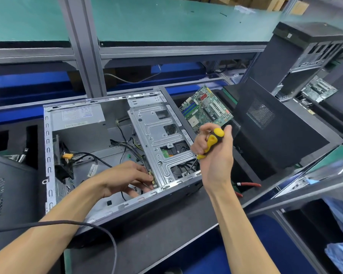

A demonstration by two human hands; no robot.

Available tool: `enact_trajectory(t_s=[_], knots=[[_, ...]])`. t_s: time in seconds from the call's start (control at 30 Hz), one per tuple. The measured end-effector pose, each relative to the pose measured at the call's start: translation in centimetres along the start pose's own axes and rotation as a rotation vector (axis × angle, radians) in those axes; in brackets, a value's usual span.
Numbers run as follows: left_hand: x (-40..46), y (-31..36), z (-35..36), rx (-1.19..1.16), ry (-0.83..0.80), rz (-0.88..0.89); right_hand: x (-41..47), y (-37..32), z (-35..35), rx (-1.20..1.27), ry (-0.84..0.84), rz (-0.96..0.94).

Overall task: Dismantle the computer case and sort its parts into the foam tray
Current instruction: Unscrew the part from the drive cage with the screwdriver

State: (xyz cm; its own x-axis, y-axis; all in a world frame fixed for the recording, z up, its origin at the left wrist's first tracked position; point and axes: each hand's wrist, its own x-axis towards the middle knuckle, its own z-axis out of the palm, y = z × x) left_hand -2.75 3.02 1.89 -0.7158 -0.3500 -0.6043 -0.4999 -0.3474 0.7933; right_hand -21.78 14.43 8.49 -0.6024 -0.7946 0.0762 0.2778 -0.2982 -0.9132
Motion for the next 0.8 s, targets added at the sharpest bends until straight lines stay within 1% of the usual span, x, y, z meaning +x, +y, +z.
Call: enact_trajectory(t_s=[0.13, 0.27, 0.33, 0.47, 0.63, 0.8], knots=[[0.08, -0.02, -0.09, 0.002, -0.002, -0.001, -0.05, 0.39, -0.17, -0.062, 0.001, -0.033], [0.08, -0.08, -0.15, -0.004, -0.003, -0.003, -0.21, 0.35, -0.49, -0.024, -0.022, 0.022], [0.04, 0.01, -0.15, -0.002, -0.006, -0.004, -0.26, 0.16, -0.20, -0.001, -0.031, 0.013], [0.12, 0.02, -0.19, -0.013, -0.011, -0.005, -0.12, 0.27, -0.23, -0.060, -0.008, 0.018], [0.21, -0.03, -0.19, 0.000, -0.005, -0.010, -0.11, 0.05, -0.47, 0.035, -0.044, 0.048], [0.14, -0.03, -0.21, -0.005, -0.011, -0.008, -0.12, -0.02, -0.79, 0.017, -0.002, 0.058]])
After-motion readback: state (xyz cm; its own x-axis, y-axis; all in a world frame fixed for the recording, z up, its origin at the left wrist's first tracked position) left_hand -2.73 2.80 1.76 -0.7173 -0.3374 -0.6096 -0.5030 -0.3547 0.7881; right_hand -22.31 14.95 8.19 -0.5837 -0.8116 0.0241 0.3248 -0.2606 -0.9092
